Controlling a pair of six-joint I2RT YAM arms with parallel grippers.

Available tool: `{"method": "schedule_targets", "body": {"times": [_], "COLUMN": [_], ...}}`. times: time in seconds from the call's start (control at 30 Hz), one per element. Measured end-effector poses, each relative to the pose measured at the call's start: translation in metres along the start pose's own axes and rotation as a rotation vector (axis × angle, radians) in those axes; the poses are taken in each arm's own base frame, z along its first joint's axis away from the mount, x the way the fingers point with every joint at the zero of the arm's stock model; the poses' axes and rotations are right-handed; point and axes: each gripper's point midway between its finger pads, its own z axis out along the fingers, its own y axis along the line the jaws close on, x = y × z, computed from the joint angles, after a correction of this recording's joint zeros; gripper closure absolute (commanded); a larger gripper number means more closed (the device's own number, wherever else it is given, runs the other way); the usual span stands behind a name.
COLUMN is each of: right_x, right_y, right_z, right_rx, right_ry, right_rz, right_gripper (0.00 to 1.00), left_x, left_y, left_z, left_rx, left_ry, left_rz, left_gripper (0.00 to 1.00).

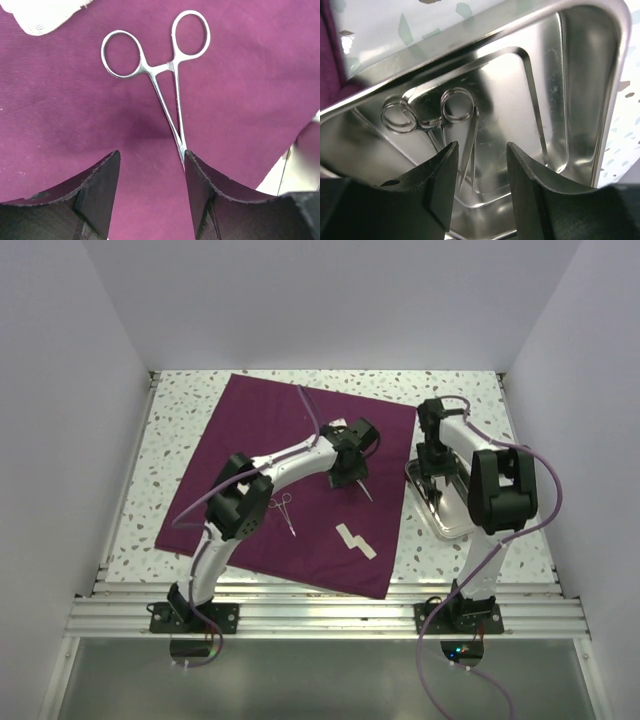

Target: Prepare the surgical pack

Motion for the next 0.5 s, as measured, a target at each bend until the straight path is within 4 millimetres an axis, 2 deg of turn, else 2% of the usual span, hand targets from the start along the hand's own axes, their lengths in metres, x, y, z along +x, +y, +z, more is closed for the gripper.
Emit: {"method": "schedule_targets", "body": {"times": [0.1,0.2,0.37,0.5], "right_x": [0.000,-0.002,-0.012,-0.018], "right_y": [0.000,-0.002,-0.007,-0.010], "right_z": [-0.009,-0.030,-0.075,-0.098], "right_rx": [-0.003,-0.002,-0.044,-0.075], "right_ry": [-0.030,-0.093,-0.251,-0.328], "right_rz": [0.022,0.059,0.141,0.174], "right_gripper": [0.59,0.66,0.66,0.66], "left_x": [-0.002,0.002,0.005,0.016], "left_y": [-0.001,-0.003,-0.025,-0.026], "left_z": [0.001,-0.002,0.000,0.008], "left_rx": [-0.025,-0.055,-0.052,-0.076], "left_ry": [-0.020,-0.025,-0.040,-0.029], "left_rz": [-0.028,-0.049,-0.063,-0.063], "left_gripper": [0.46,0.55,0.65,0.65]}}
